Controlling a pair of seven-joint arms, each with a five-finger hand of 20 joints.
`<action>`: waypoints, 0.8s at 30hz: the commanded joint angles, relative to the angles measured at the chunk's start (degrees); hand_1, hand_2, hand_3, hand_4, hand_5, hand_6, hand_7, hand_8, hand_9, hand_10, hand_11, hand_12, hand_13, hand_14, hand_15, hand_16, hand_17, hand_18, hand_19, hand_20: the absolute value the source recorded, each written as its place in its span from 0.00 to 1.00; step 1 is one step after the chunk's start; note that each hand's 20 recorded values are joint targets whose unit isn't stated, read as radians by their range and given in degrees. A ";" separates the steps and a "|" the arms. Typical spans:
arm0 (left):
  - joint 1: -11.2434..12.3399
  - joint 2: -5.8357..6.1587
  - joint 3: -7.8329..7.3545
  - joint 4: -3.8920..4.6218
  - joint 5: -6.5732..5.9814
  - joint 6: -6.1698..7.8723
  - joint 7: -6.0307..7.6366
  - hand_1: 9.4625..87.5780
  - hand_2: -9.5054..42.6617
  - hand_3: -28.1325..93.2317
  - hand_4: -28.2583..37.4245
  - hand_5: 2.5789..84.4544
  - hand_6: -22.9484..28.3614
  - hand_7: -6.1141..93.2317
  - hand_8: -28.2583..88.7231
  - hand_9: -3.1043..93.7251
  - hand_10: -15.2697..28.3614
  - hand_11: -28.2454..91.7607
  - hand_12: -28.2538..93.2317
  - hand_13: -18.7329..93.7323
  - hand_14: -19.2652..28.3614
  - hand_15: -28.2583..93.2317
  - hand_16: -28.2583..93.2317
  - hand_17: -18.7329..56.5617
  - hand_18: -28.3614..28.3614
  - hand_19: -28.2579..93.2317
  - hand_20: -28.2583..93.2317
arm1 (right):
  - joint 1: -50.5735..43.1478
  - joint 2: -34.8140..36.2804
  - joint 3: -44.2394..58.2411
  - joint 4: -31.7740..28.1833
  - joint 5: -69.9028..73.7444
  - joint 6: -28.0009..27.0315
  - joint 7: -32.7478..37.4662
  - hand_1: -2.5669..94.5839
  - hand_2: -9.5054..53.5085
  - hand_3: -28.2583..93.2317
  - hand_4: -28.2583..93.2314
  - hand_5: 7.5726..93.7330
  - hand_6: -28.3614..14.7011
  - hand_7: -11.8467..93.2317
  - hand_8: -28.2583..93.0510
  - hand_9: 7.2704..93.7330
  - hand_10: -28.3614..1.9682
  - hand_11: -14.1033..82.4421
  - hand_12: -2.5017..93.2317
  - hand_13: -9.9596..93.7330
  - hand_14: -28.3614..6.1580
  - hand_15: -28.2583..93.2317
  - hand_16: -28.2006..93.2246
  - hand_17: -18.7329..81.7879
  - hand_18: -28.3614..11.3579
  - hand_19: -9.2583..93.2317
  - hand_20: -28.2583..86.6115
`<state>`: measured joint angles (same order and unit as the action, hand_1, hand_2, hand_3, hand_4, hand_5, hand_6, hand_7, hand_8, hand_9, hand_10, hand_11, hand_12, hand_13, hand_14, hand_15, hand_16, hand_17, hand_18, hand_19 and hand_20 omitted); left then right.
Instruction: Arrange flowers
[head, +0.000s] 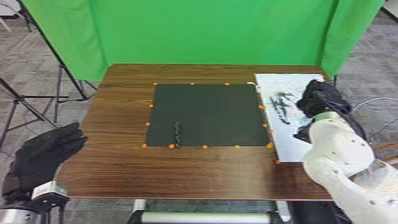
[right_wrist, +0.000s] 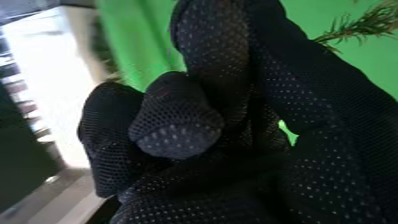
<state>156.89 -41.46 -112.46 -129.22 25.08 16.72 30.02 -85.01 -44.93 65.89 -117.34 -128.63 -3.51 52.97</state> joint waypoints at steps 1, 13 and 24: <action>-1.26 -0.67 -0.49 -0.52 1.56 -0.61 -3.30 0.23 0.28 0.91 0.19 0.56 0.71 0.24 0.16 0.43 0.85 0.50 0.31 0.39 1.00 0.73 0.12 0.12 0.92 0.72 0.31 | 12.58 -11.51 -12.31 3.15 0.25 -3.20 -1.84 0.60 0.01 0.85 0.00 0.92 0.51 0.30 0.37 1.00 0.57 0.57 0.26 0.97 0.65 0.77 0.44 0.91 0.43 1.00 0.55; -4.40 -1.57 -1.29 -0.36 3.26 -2.07 -7.76 0.23 0.28 0.91 0.19 0.55 0.71 0.24 0.16 0.43 0.85 0.50 0.31 0.39 1.00 0.73 0.12 0.12 0.92 0.72 0.31 | 17.17 -26.00 -22.49 12.67 -1.72 -10.07 -1.79 0.60 0.01 0.85 0.00 0.92 0.51 0.30 0.38 1.00 0.57 0.57 0.26 0.98 0.65 0.77 0.45 0.91 0.42 1.00 0.56; -11.59 -0.55 2.04 1.70 4.62 -4.47 -10.56 0.23 0.28 0.91 0.19 0.56 0.71 0.24 0.16 0.44 0.85 0.51 0.31 0.39 1.00 0.73 0.12 0.12 0.92 0.72 0.31 | 17.79 -31.75 -24.73 20.56 -1.74 -11.89 2.44 0.60 0.02 0.85 0.01 0.92 0.51 0.30 0.37 1.00 0.58 0.57 0.26 0.97 0.65 0.77 0.45 0.91 0.42 1.00 0.56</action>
<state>149.00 -42.65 -112.16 -128.49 28.66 14.37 21.07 -67.44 -74.62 42.13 -99.59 -130.13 -15.10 52.48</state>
